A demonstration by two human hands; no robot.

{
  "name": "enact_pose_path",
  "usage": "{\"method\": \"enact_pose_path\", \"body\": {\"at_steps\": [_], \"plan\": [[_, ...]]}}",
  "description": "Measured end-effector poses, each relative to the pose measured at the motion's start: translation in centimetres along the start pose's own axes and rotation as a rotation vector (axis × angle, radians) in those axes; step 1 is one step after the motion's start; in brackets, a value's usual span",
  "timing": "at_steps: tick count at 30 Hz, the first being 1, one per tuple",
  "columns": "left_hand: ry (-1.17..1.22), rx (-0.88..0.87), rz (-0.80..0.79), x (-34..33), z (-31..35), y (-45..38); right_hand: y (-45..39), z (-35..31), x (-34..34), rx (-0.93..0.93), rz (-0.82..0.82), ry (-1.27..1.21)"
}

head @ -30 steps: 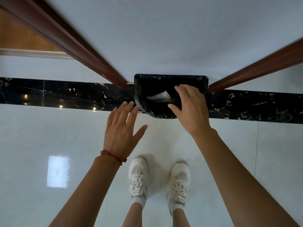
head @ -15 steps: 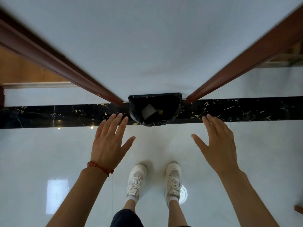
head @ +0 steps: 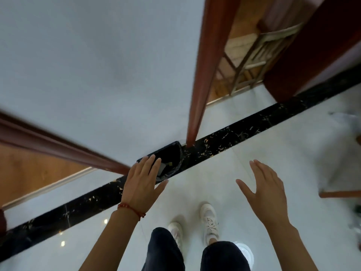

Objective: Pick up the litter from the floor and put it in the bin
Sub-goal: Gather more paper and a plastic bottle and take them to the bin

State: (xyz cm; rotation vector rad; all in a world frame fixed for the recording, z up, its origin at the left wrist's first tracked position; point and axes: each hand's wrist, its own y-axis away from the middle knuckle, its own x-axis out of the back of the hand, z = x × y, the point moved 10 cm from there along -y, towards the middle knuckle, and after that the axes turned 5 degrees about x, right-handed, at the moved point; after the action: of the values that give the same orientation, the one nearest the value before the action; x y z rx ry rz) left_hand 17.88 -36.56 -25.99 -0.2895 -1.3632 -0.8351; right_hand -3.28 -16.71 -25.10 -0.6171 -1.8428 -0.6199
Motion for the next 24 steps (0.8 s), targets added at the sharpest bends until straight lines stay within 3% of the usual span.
{"method": "enact_pose_path", "body": {"at_steps": [9, 16, 24], "plan": [[-0.098, -0.312, -0.036, 5.2, 13.7, 1.4, 9.3, 9.9, 9.7, -0.314, 0.111, -0.018], [-0.187, -0.503, -0.092, 3.6, 26.1, 0.3, 14.6, 18.7, 13.6, -0.491, 0.217, -0.038], [-0.217, -0.641, -0.099, 2.4, 41.2, -2.2, 15.1, 29.1, 16.8, -0.616, 0.185, -0.06]]}}
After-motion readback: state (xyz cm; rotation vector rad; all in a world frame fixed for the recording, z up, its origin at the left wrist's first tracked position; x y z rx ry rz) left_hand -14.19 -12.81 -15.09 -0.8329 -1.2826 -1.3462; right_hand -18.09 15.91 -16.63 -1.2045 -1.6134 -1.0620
